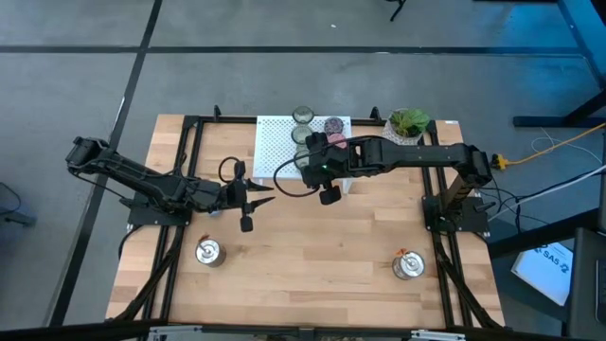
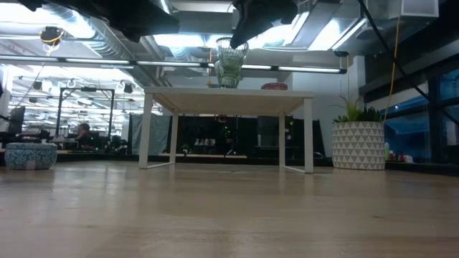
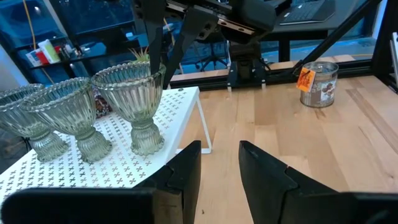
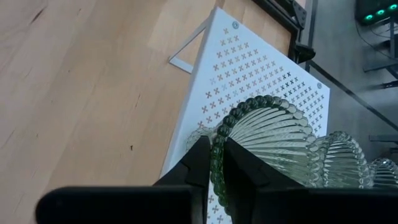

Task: Pick & Place candle stick holders
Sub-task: Put the green glass candle holder on the shelf aligned with the other glass candle holders

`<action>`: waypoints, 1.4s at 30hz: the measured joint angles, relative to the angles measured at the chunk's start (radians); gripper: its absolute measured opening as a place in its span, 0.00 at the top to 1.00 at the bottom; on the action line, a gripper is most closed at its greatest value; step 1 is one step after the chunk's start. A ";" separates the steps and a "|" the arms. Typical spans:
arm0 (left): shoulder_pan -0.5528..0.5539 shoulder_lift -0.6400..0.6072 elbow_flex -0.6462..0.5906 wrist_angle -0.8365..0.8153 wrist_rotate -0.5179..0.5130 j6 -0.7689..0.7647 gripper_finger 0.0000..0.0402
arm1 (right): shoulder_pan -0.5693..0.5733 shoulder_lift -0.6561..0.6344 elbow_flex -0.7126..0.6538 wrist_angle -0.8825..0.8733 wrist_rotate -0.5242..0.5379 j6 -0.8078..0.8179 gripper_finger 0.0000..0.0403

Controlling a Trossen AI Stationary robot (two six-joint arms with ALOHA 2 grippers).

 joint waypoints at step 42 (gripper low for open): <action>0.000 0.000 0.000 0.000 0.000 0.000 0.74 | -0.002 0.000 0.001 -0.004 0.001 0.032 0.91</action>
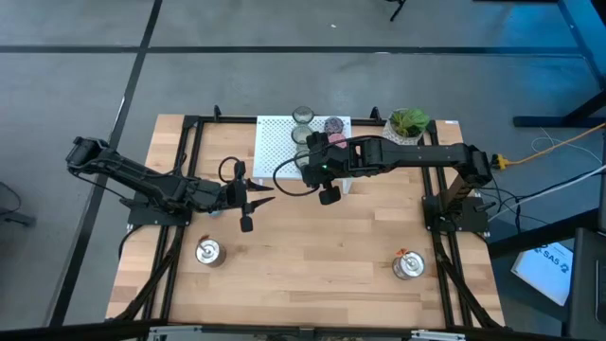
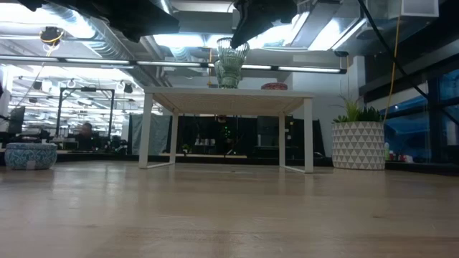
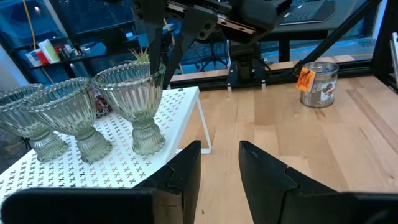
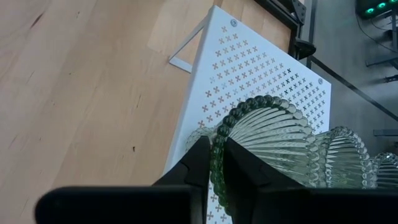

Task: Pick & Place candle stick holders
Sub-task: Put the green glass candle holder on the shelf aligned with the other glass candle holders

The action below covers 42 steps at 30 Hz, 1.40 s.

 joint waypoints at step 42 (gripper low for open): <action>0.000 0.000 0.000 -0.002 0.000 0.000 0.74 | 0.036 -0.018 0.001 -0.019 0.104 0.018 0.72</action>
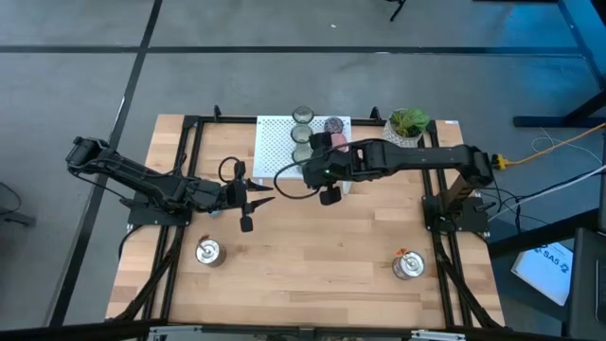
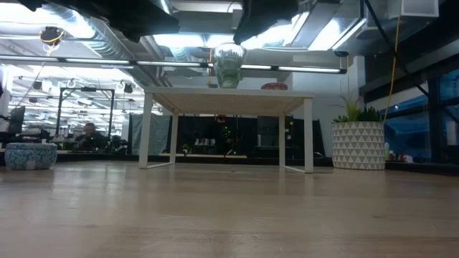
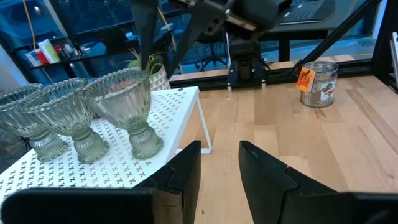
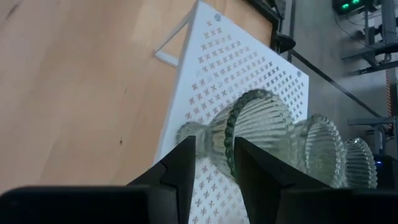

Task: Pick & Place candle stick holders
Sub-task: Put the green glass candle holder on the shelf aligned with the other glass candle holders, then put the blue patterned scented candle on the shelf aligned with the other patterned scented candles

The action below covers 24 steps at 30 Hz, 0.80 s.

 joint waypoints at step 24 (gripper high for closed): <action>0.000 0.000 0.001 -0.004 0.000 -0.002 0.74 | 0.009 -0.156 -0.001 -0.147 -0.209 0.116 0.76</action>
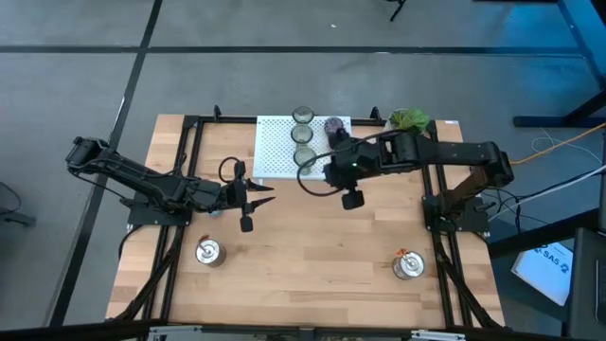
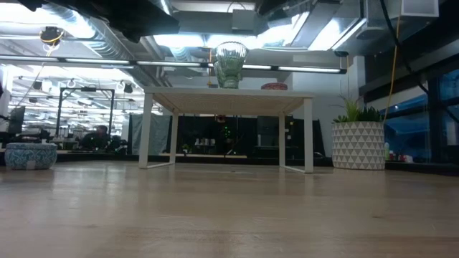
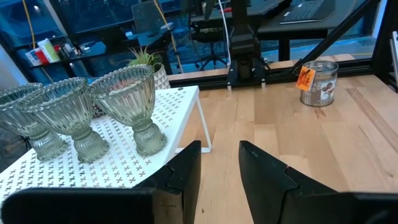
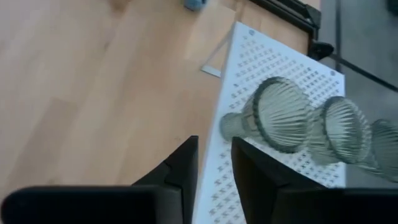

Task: Pick & Place candle stick holders
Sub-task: Put the blue patterned scented candle on the shelf aligned with the other patterned scented candles

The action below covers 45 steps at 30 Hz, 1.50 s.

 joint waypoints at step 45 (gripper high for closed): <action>0.000 0.000 0.167 -0.546 0.080 -0.442 0.65 | -0.018 -0.368 -0.294 -0.209 -0.287 0.224 1.00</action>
